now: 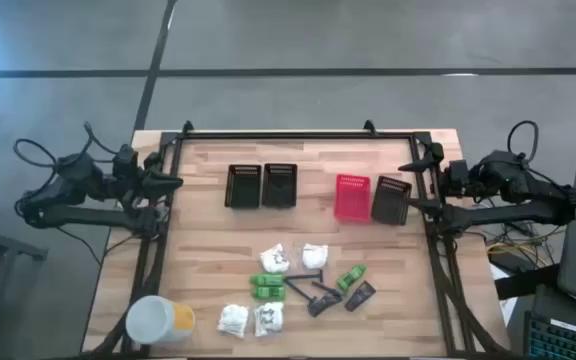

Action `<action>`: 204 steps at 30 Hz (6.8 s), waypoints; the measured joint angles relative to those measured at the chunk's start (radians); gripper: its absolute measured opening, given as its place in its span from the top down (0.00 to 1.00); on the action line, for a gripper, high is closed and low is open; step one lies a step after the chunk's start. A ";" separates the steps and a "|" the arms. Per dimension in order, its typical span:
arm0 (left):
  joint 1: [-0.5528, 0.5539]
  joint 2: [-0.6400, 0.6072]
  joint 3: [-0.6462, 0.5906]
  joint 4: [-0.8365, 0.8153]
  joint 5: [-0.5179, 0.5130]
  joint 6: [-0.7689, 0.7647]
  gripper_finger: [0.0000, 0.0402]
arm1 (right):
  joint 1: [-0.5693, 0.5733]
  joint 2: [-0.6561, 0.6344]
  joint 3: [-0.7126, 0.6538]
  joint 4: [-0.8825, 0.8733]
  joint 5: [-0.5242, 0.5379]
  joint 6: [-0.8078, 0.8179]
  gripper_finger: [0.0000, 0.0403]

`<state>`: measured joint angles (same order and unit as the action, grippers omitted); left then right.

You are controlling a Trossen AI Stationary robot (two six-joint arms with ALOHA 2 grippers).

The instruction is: Pick & Place Travel size toiletries

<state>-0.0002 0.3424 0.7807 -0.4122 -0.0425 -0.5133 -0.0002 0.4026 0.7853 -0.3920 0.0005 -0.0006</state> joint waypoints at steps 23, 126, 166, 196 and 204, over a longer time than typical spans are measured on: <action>-0.001 0.000 0.000 0.000 0.000 0.000 0.91 | 0.000 0.000 0.000 0.000 0.000 0.000 0.10; -0.001 0.000 0.000 0.000 0.000 0.000 0.91 | 0.408 1.684 0.671 -0.539 -0.028 1.014 0.39; -0.001 0.000 0.000 0.000 0.000 0.000 0.91 | 0.353 1.286 0.608 -0.567 0.169 1.596 0.94; 0.000 0.000 0.000 0.000 0.000 0.000 0.91 | -0.323 1.011 0.125 -0.324 0.136 1.161 0.94; 0.000 0.000 0.000 0.000 0.000 0.000 0.91 | -0.332 1.056 0.052 -0.142 0.103 1.202 0.94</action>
<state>-0.0006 0.3428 0.7807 -0.4125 -0.0425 -0.5129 -0.3327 1.4583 0.8369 -0.5344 0.1037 1.2012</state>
